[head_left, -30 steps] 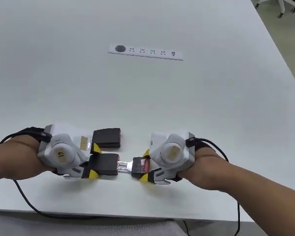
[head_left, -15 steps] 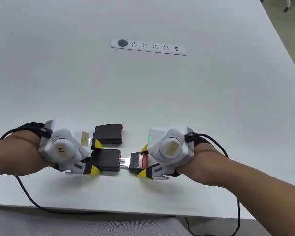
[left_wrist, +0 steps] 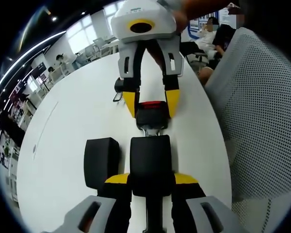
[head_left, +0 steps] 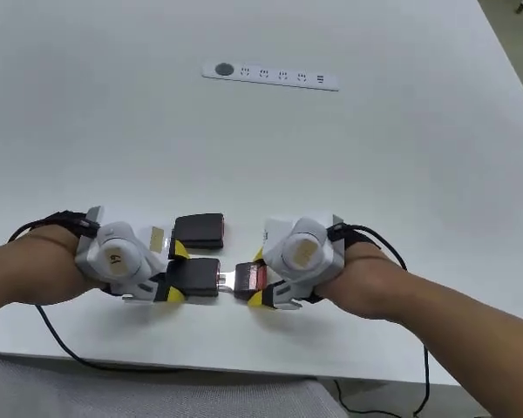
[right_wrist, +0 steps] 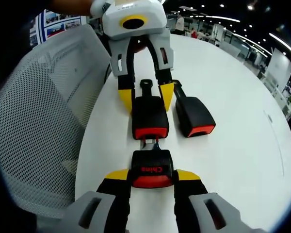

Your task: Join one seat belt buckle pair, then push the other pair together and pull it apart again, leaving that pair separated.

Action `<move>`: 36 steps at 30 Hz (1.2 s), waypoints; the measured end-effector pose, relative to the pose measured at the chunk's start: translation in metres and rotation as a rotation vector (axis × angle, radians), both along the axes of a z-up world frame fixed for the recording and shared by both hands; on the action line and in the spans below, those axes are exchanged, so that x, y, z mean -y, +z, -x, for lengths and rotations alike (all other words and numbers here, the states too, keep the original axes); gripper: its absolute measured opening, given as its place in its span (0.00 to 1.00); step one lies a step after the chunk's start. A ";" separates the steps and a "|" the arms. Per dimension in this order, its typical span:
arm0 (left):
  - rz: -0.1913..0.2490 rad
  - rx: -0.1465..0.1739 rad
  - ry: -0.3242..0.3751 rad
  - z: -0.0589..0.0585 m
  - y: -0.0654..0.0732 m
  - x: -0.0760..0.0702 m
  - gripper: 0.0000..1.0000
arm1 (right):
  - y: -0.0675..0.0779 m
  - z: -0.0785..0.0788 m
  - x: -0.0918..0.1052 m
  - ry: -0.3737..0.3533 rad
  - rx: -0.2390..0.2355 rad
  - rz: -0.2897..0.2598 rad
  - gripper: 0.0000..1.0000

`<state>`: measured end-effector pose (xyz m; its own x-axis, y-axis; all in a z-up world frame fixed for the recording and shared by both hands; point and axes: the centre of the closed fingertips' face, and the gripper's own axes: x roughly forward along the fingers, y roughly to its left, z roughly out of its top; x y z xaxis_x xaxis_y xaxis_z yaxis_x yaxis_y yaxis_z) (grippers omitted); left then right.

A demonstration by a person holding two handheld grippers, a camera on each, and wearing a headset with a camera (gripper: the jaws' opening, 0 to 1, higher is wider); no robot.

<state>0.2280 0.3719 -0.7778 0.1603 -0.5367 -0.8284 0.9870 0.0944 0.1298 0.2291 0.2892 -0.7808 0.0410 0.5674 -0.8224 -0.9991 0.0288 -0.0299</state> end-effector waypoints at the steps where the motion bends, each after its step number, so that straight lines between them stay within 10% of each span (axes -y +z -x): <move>1: -0.001 -0.001 -0.003 0.000 0.000 0.001 0.32 | 0.000 -0.001 0.000 0.005 0.000 0.002 0.30; 36: 0.005 -0.024 0.006 -0.001 0.001 0.003 0.32 | -0.003 0.001 -0.017 -0.028 -0.005 0.002 0.30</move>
<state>0.2287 0.3693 -0.7771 0.1435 -0.5401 -0.8293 0.9893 0.1006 0.1056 0.2283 0.3063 -0.7839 0.0527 0.5648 -0.8235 -0.9981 0.0567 -0.0249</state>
